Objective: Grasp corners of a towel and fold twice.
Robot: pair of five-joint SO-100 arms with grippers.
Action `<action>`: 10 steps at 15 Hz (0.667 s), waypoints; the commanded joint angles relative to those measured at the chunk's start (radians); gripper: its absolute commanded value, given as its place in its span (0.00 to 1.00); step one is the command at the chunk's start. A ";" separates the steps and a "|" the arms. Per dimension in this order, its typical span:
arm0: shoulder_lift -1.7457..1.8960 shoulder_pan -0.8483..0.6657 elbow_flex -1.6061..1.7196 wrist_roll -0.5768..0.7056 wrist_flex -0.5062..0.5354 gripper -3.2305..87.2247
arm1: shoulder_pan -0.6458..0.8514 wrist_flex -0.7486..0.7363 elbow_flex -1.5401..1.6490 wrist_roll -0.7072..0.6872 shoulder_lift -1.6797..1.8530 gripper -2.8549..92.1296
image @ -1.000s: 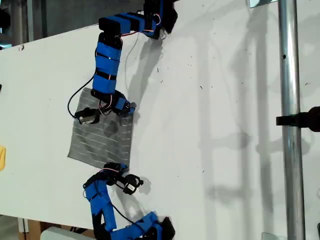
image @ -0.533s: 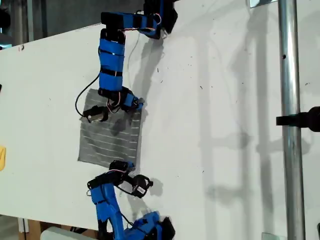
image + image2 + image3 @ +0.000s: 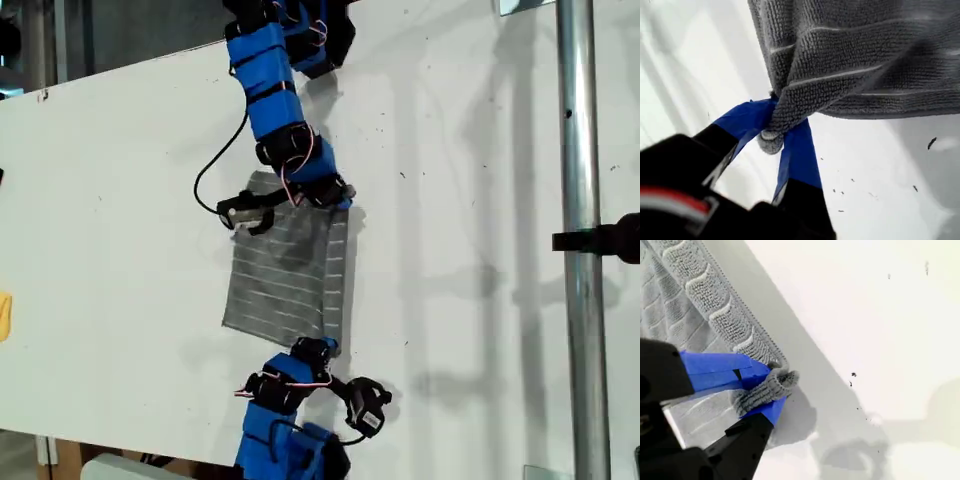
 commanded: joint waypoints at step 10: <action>-0.066 -0.790 -0.196 0.755 -0.087 0.00 | 0.698 0.008 -0.025 -0.462 0.100 0.03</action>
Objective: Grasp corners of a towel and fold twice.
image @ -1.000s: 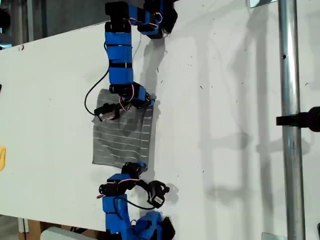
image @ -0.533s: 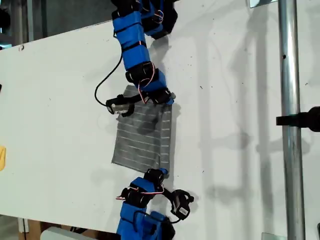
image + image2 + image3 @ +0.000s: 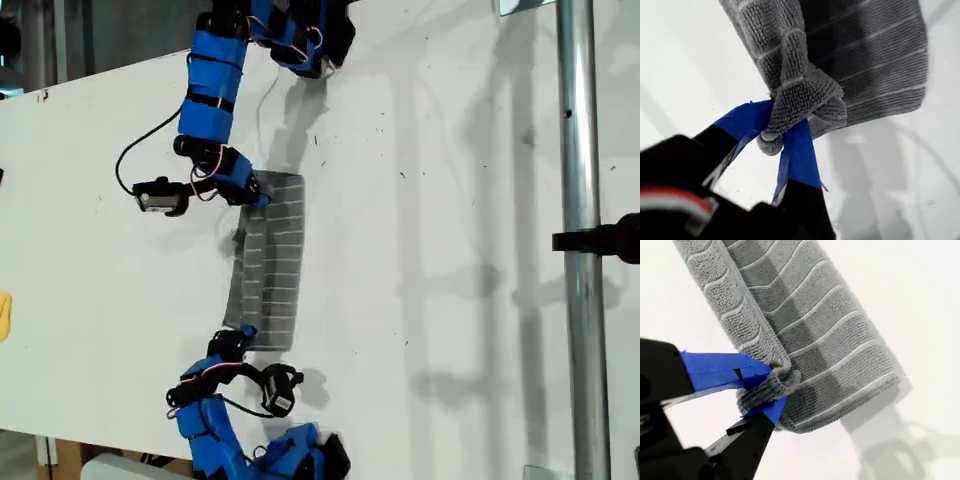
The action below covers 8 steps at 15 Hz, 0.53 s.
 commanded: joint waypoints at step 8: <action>-0.259 -0.123 -0.462 0.175 0.048 0.00 | 0.167 0.008 -0.048 -0.181 0.202 0.03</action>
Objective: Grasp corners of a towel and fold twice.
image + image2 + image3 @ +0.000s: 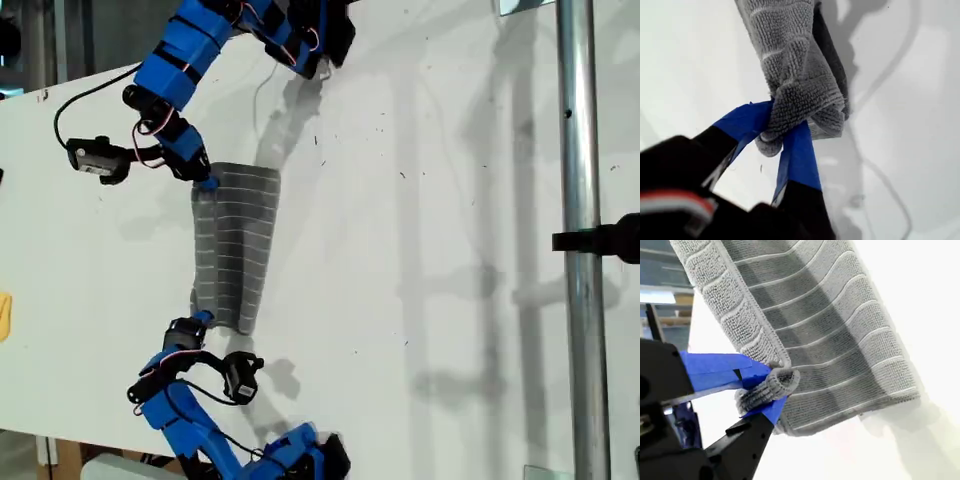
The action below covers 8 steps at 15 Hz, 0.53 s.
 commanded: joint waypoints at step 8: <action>-0.097 -0.014 0.221 -0.084 -0.147 0.01 | -0.101 -0.311 0.308 0.138 -0.265 0.03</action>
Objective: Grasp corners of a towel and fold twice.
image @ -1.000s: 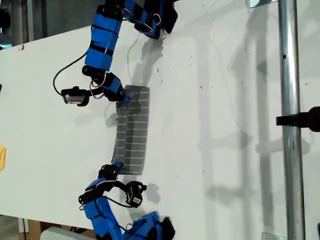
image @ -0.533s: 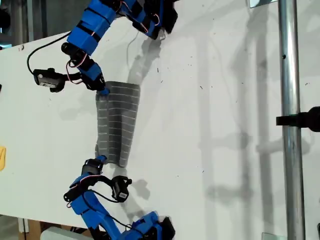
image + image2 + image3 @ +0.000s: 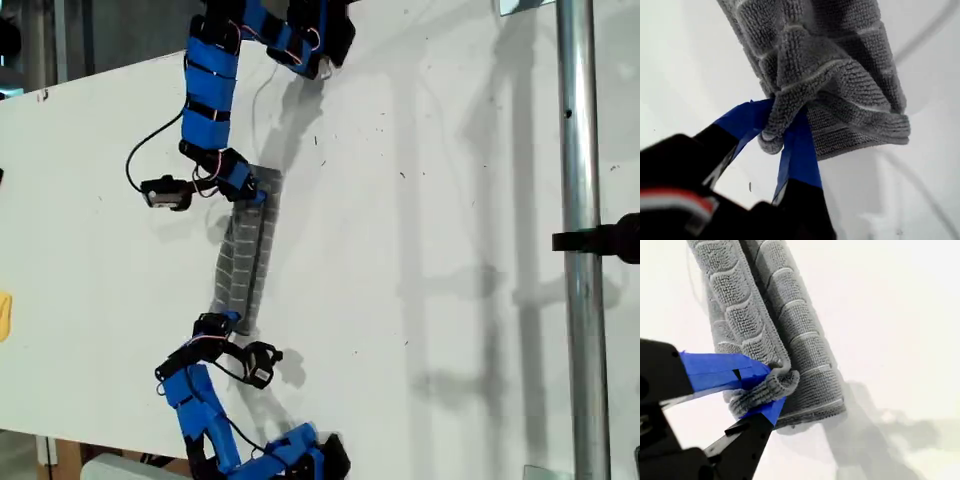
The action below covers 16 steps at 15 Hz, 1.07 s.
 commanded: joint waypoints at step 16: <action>0.403 -0.069 0.187 -0.225 0.219 0.36 | 0.126 0.443 0.175 0.210 0.479 0.52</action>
